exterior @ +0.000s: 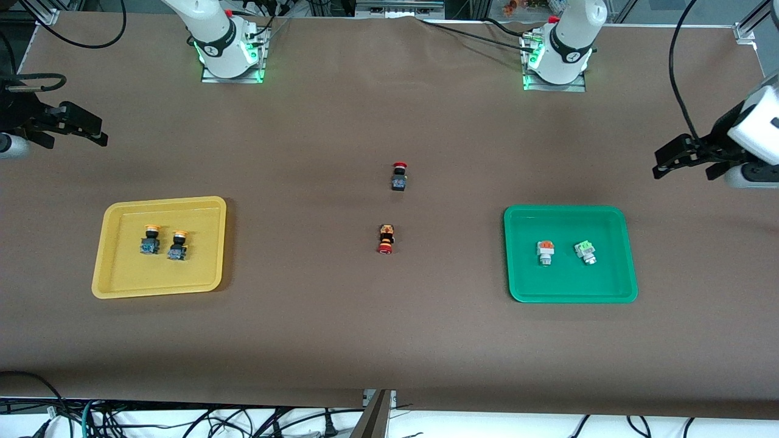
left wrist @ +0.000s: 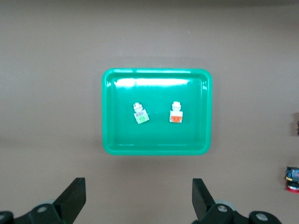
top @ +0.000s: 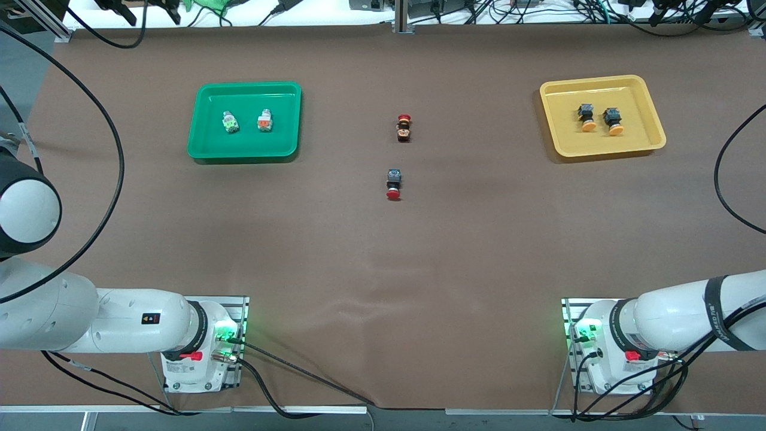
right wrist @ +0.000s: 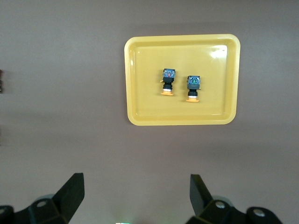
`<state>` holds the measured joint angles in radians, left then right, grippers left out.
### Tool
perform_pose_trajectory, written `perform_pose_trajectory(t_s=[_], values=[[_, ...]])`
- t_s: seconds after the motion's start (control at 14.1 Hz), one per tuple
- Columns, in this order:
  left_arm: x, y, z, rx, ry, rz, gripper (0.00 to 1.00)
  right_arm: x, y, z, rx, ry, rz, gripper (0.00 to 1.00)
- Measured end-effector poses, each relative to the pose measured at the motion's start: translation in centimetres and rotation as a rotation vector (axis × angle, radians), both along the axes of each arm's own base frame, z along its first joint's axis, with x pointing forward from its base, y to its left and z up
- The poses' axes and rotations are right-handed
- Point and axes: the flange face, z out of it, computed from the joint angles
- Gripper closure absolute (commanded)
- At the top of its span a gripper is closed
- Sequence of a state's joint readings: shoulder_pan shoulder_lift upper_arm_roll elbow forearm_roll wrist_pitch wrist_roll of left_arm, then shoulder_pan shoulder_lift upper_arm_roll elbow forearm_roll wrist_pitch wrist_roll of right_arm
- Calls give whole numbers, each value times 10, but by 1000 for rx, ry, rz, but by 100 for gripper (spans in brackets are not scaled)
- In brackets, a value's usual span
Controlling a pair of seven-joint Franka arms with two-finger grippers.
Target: Place green and yellow buttons in trays
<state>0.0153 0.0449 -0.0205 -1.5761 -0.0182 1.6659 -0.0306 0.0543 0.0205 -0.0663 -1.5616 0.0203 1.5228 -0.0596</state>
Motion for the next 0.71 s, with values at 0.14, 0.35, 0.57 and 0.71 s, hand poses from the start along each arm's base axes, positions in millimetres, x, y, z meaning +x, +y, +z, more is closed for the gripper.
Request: perform_pose_trajectory(t_s=[0.14, 0.35, 0.57, 0.71], values=[[1, 9, 5, 0, -10, 14, 0, 0, 0, 0, 0, 0, 0, 0], [7, 8, -7, -1, 11, 12, 0, 0, 0, 0, 0, 0, 0, 0], [11, 6, -14, -1, 23, 8, 0, 0, 0, 0, 0, 0, 0, 0], [11, 5, -14, -1, 21, 7, 0, 0, 0, 0, 0, 0, 0, 0]])
